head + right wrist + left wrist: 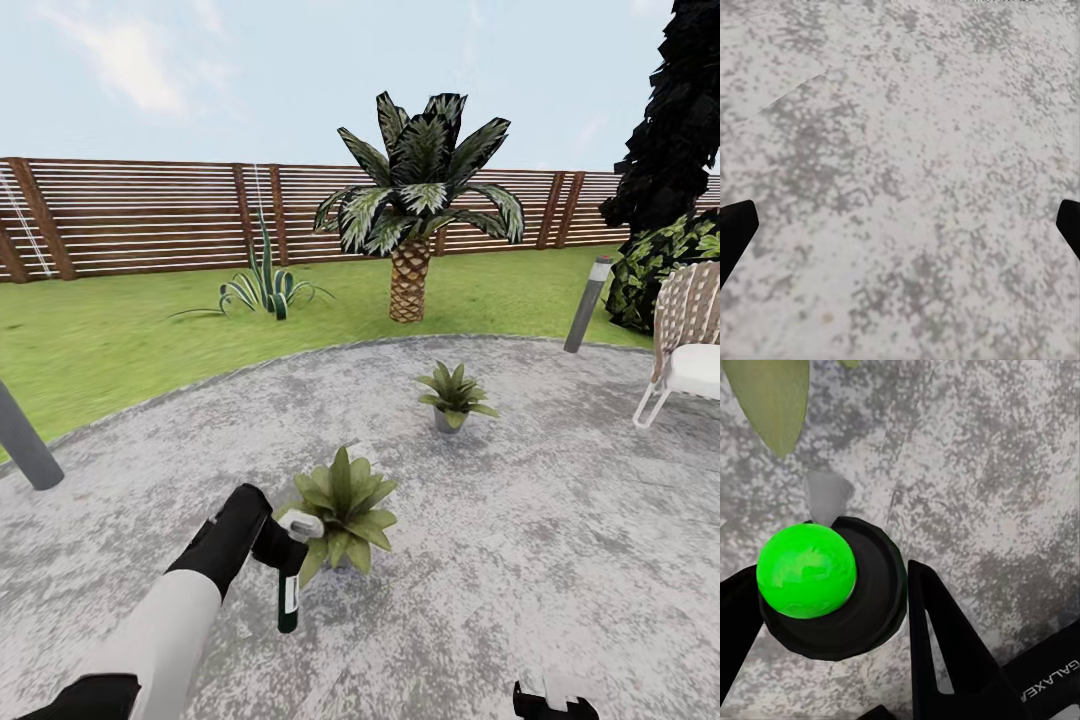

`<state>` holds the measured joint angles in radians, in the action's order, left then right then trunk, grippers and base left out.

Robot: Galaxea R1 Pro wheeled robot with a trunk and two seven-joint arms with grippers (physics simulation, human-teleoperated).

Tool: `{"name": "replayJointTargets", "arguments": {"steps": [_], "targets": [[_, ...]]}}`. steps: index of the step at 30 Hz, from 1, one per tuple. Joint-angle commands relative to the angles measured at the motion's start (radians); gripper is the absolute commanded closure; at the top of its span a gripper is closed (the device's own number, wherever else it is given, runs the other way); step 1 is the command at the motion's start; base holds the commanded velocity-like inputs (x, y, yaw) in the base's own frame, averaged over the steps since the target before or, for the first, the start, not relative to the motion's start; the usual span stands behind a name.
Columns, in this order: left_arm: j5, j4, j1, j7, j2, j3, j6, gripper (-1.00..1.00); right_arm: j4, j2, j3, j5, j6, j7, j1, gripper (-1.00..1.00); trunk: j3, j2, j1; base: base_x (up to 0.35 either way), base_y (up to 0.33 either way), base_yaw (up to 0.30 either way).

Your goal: Pick up the pesticide atomizer in the garden and spray insectifuge to fully cover both potted plants in the garden.

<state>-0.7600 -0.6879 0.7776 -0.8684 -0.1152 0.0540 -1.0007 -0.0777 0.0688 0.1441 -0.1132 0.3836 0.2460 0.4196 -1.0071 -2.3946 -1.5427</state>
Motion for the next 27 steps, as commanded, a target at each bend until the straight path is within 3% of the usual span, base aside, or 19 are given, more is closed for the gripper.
{"name": "replayJointTargets", "arguments": {"steps": [1, 4, 12, 15, 17, 19, 23, 24, 27], "targets": [[-0.010, 0.003, -0.006, -0.009, -0.001, 0.006, -0.002, 1.00, 0.001, 0.000, 0.008, -0.011, 0.003, 0.003, 0.001, -1.00, -0.001, 0.000, 0.000, 0.000, 0.000, 0.000], [-0.011, 0.007, -0.061, -0.005, -0.005, 0.006, 0.003, 1.00, 0.001, 0.000, 0.008, -0.011, 0.003, 0.002, 0.001, -1.00, -0.001, 0.000, 0.000, 0.000, 0.000, 0.000], [-0.015, -0.010, -0.057, 0.035, -0.004, 0.013, -0.005, 1.00, 0.001, -0.001, 0.008, -0.008, 0.003, 0.005, 0.001, -1.00, -0.001, 0.000, 0.000, 0.000, 0.000, -0.064], [-0.008, -0.009, -0.077, 0.094, 0.016, 0.040, 0.002, 1.00, 0.001, -0.001, 0.008, -0.008, 0.003, 0.005, 0.001, -1.00, -0.001, 0.000, 0.000, 0.000, 0.000, -0.275], [-0.005, 0.000, -0.088, 0.137, 0.014, 0.080, 0.009, 1.00, 0.001, -0.001, 0.008, -0.008, 0.003, 0.005, 0.001, -1.00, -0.001, 0.000, 0.000, 0.000, 0.000, -0.285], [0.003, 0.019, -0.098, 0.180, 0.008, 0.098, 0.021, 1.00, 0.001, -0.001, 0.008, -0.008, 0.003, 0.005, 0.001, -1.00, -0.001, 0.000, 0.000, 0.000, 0.000, -0.287], [0.138, 0.115, -0.109, 0.272, -0.002, 0.111, 0.144, 1.00, 0.001, -0.001, 0.008, -0.008, 0.003, 0.005, 0.001, -1.00, -0.001, 0.000, 0.000, 0.000, 0.000, -0.110], [0.185, 0.122, -0.110, 0.303, -0.003, 0.111, 0.162, 1.00, 0.001, -0.001, 0.008, -0.008, 0.003, 0.006, 0.001, -1.00, -0.001, 0.000, 0.000, 0.000, 0.000, -0.023], [0.276, 0.112, -0.106, 0.379, -0.010, 0.112, 0.177, 1.00, 0.001, -0.001, 0.008, -0.008, 0.003, 0.006, 0.001, -1.00, -0.001, 0.000, 0.000, 0.000, 0.000, -0.009]]}}
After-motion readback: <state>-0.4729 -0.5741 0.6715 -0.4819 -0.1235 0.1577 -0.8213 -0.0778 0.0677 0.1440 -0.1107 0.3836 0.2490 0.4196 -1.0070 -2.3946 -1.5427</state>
